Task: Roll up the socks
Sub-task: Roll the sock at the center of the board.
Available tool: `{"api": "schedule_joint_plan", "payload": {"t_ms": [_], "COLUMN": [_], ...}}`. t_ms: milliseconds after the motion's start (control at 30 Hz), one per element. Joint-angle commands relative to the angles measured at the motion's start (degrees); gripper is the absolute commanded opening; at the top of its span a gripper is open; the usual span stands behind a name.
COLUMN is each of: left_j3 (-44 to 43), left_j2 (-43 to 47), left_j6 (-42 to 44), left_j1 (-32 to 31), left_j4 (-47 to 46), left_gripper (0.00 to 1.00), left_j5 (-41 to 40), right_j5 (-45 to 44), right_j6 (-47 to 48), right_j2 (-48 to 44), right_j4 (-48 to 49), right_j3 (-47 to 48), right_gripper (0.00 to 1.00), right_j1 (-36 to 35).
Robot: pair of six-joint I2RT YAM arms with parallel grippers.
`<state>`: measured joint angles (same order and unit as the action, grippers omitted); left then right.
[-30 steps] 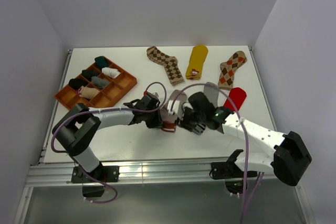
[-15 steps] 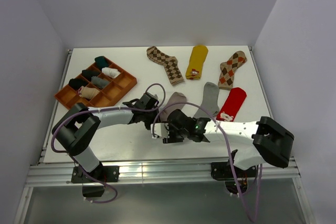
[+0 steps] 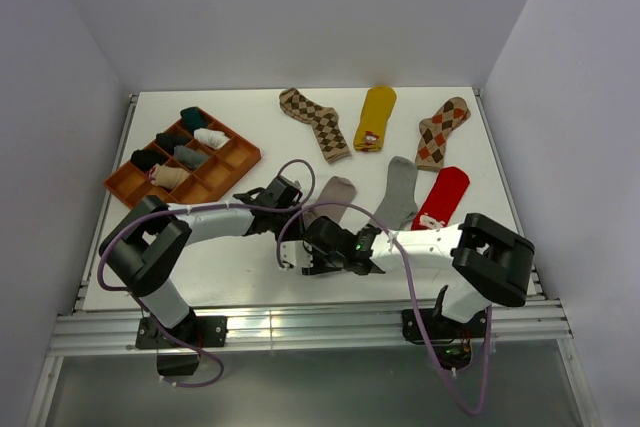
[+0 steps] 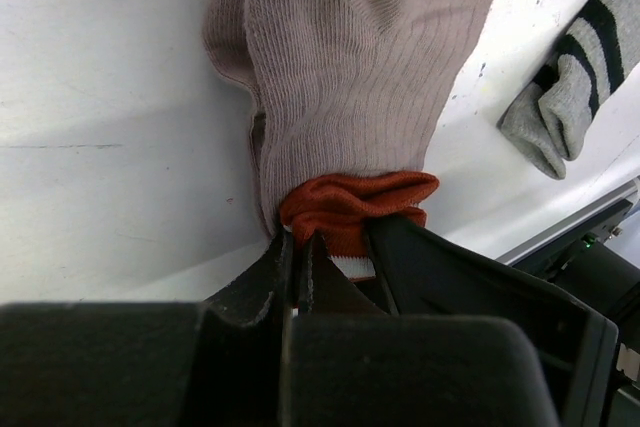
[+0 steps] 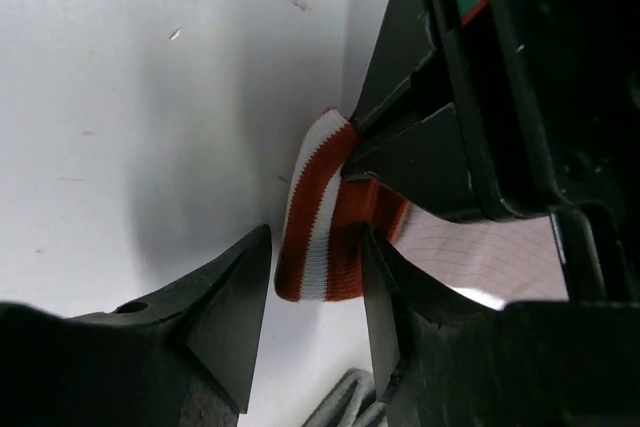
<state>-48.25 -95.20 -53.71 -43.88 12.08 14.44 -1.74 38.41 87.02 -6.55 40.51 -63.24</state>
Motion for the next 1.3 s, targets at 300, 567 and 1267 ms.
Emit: {"api": "schedule_joint_plan", "payload": {"t_ms": [300, 567, 1267], "left_j3": [-0.8, 1.31, 7.73], "left_j2": [0.54, 5.8, 17.41], "left_j6": [-0.07, -2.62, -0.08], "left_j1": [0.2, 1.34, 1.43], "left_j4": [1.81, -0.12, -7.76], "left_gripper": [0.04, 0.31, 0.47], "left_j5": [1.91, -0.45, -18.12], "right_j5": [0.76, 15.61, 49.28], "right_j6": [-3.17, -4.93, -7.3], "right_j2": [2.1, -0.19, 22.38], "right_j4": [-0.39, -8.82, -41.26], "right_j3": [3.7, 7.56, 31.82], "right_gripper": [0.22, 0.14, 0.1], "right_j1": [1.72, 10.22, 30.36]}}
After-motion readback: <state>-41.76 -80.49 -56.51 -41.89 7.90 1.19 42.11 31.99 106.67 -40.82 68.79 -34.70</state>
